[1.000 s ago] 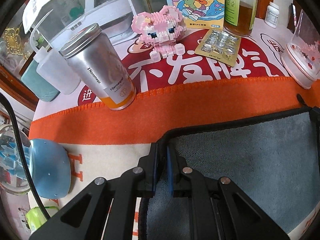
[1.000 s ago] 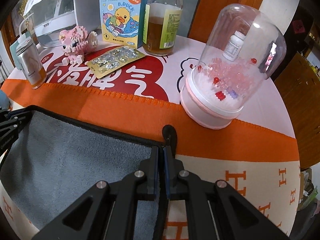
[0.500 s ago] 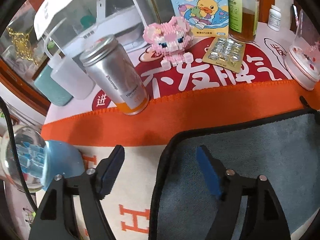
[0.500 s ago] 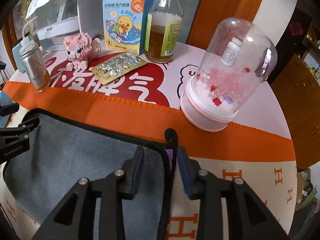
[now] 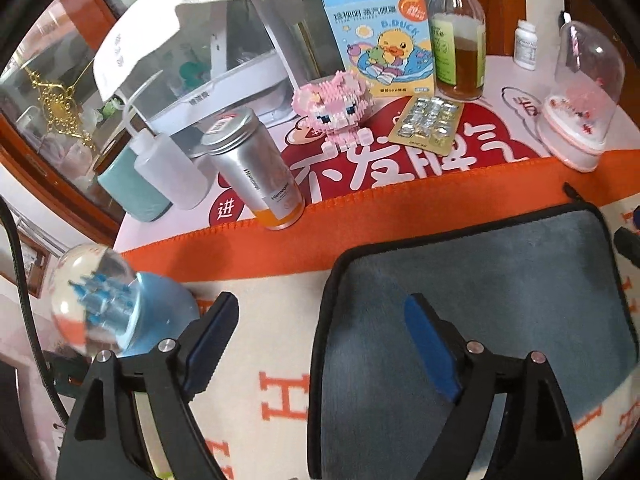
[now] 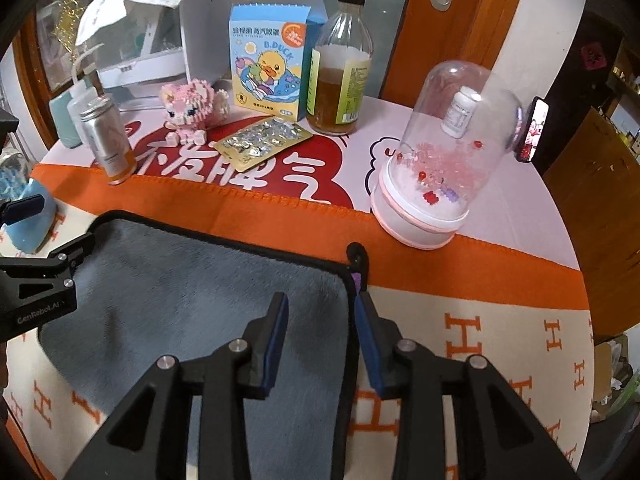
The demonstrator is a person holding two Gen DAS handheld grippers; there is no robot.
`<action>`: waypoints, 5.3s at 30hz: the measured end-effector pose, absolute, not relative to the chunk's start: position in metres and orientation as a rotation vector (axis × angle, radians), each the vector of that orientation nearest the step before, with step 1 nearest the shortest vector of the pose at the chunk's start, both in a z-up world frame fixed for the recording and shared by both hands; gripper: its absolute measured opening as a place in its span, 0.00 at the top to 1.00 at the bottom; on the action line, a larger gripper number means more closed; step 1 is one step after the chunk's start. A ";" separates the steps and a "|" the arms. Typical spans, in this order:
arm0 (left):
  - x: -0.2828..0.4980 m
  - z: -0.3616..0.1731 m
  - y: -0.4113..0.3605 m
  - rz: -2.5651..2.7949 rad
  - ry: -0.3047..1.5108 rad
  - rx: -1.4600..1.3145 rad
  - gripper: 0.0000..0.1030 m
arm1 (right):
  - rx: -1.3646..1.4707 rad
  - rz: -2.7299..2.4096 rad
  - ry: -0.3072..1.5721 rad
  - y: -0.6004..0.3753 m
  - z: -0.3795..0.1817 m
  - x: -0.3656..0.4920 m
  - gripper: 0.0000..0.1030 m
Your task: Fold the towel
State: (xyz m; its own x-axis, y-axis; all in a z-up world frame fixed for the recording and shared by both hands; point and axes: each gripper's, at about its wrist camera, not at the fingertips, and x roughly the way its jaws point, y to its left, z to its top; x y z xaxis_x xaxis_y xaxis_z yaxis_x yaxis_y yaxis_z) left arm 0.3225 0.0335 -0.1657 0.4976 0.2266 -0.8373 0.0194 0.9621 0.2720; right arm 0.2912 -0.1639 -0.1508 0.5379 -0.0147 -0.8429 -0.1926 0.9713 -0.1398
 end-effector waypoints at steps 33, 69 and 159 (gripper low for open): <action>0.115 -0.033 0.032 0.177 0.928 0.088 0.15 | -0.139 0.263 0.922 -0.173 -0.046 0.117 0.46; -0.014 0.002 0.030 0.090 0.958 0.023 0.13 | -0.025 0.160 0.934 -0.158 -0.016 -0.010 0.46; -0.016 -0.006 0.030 0.088 0.962 -0.007 0.13 | -0.064 0.191 0.924 -0.146 -0.018 -0.018 0.37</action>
